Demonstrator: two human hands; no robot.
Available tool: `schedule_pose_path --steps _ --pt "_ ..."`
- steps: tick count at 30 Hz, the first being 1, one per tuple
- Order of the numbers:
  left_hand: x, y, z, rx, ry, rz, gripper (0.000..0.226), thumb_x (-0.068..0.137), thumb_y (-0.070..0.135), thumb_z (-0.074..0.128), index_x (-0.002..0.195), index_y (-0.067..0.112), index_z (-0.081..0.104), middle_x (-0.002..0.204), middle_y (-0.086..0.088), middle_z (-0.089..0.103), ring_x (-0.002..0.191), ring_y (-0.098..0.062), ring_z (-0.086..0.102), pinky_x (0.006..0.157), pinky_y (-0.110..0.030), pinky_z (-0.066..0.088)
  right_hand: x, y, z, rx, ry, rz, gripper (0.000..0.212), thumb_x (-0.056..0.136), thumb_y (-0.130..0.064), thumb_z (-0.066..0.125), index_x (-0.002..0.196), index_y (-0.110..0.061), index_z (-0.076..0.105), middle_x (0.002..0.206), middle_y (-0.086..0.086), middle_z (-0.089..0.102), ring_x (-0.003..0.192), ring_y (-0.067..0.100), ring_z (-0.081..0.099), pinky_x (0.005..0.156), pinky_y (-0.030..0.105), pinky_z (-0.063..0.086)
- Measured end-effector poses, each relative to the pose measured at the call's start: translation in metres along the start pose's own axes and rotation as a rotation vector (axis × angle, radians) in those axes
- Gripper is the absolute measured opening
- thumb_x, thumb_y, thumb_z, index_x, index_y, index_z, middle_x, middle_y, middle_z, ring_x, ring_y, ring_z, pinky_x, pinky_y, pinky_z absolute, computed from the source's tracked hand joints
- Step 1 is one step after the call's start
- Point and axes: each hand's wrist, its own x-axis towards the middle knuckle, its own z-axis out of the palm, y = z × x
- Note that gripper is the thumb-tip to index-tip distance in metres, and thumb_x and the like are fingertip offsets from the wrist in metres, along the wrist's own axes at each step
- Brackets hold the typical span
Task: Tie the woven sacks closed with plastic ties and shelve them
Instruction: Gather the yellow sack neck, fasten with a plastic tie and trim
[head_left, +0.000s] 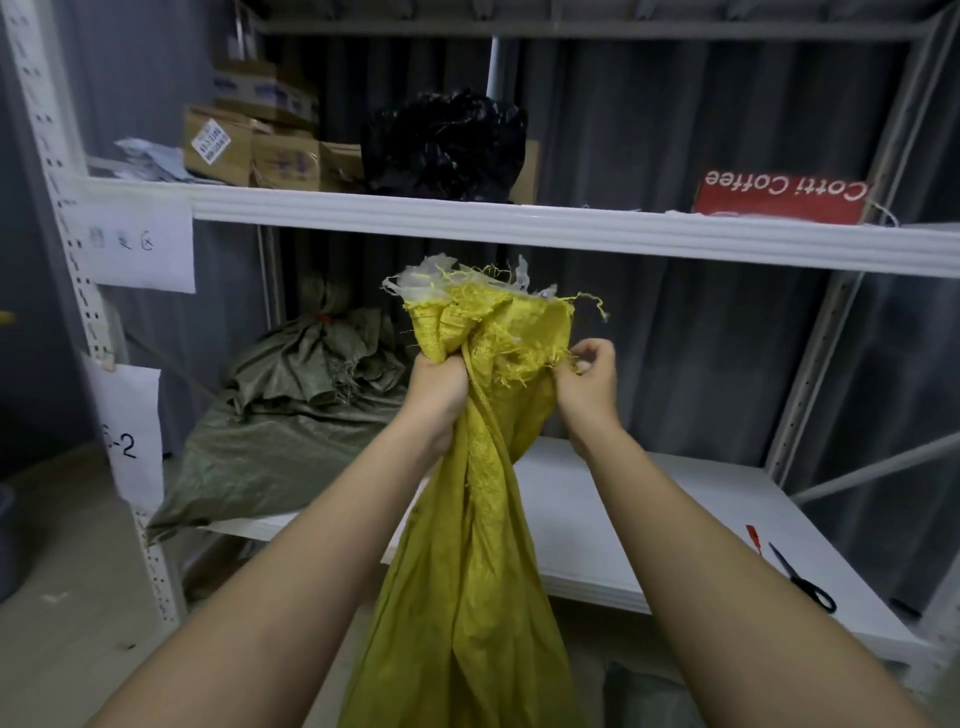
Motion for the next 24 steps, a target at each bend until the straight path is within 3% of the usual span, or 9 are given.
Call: schedule_pose_path --steps 4,8,11,15,20,24 --pt "0.012 0.019 0.010 0.035 -0.035 0.047 0.012 0.092 0.012 0.053 0.088 0.016 0.064 0.080 -0.007 0.064 0.074 -0.023 0.063 0.068 -0.036 0.055 0.015 -0.021 0.012 -0.035 0.016 -0.083 0.018 0.094 -0.005 0.047 0.101 -0.022 0.041 0.097 0.007 0.055 0.065 0.012 0.049 0.048 0.016 0.038" --pt "0.031 0.040 0.022 0.029 -0.017 0.090 0.014 0.089 0.011 0.055 0.099 0.011 0.066 0.084 -0.009 0.067 0.080 -0.026 0.066 0.070 -0.038 0.057 0.028 -0.048 0.016 -0.095 0.027 -0.202 0.020 0.092 -0.006 0.047 0.096 -0.025 0.045 0.097 0.008 0.055 0.078 0.017 0.053 0.058 0.023 0.040" --pt "0.044 0.047 0.023 0.048 0.007 0.104 0.013 0.091 0.014 0.055 0.101 0.013 0.064 0.082 -0.004 0.065 0.077 -0.019 0.063 0.062 -0.028 0.055 0.034 -0.061 0.018 -0.141 -0.027 -0.277 0.019 0.091 -0.006 0.049 0.094 -0.025 0.047 0.092 0.004 0.055 0.074 0.013 0.052 0.061 0.025 0.043" --pt "0.058 0.046 0.018 0.079 0.040 0.100 0.013 0.091 0.021 0.056 0.102 0.020 0.063 0.093 -0.002 0.066 0.091 -0.022 0.064 0.080 -0.037 0.055 0.036 -0.068 0.020 -0.110 -0.082 -0.304 0.020 0.090 -0.005 0.051 0.091 -0.026 0.052 0.088 0.002 0.054 0.062 0.009 0.049 0.049 0.017 0.040" --pt "0.072 0.049 0.002 0.098 0.110 0.151 0.024 0.089 0.013 0.056 0.112 0.018 0.061 0.096 0.002 0.064 0.092 -0.019 0.061 0.082 -0.035 0.052 0.033 -0.074 0.031 -0.092 -0.152 -0.406 0.027 0.085 0.000 0.055 0.081 -0.027 0.057 0.089 -0.012 0.058 0.093 0.015 0.056 0.078 0.023 0.045" --pt "0.072 0.041 -0.006 0.105 0.133 0.118 0.032 0.086 0.014 0.061 0.118 0.016 0.060 0.100 -0.001 0.065 0.093 -0.020 0.062 0.085 -0.038 0.053 0.025 -0.075 0.039 -0.149 -0.224 -0.412 0.026 0.084 0.002 0.052 0.086 -0.023 0.061 0.094 -0.008 0.061 0.088 0.006 0.057 0.072 0.013 0.045"
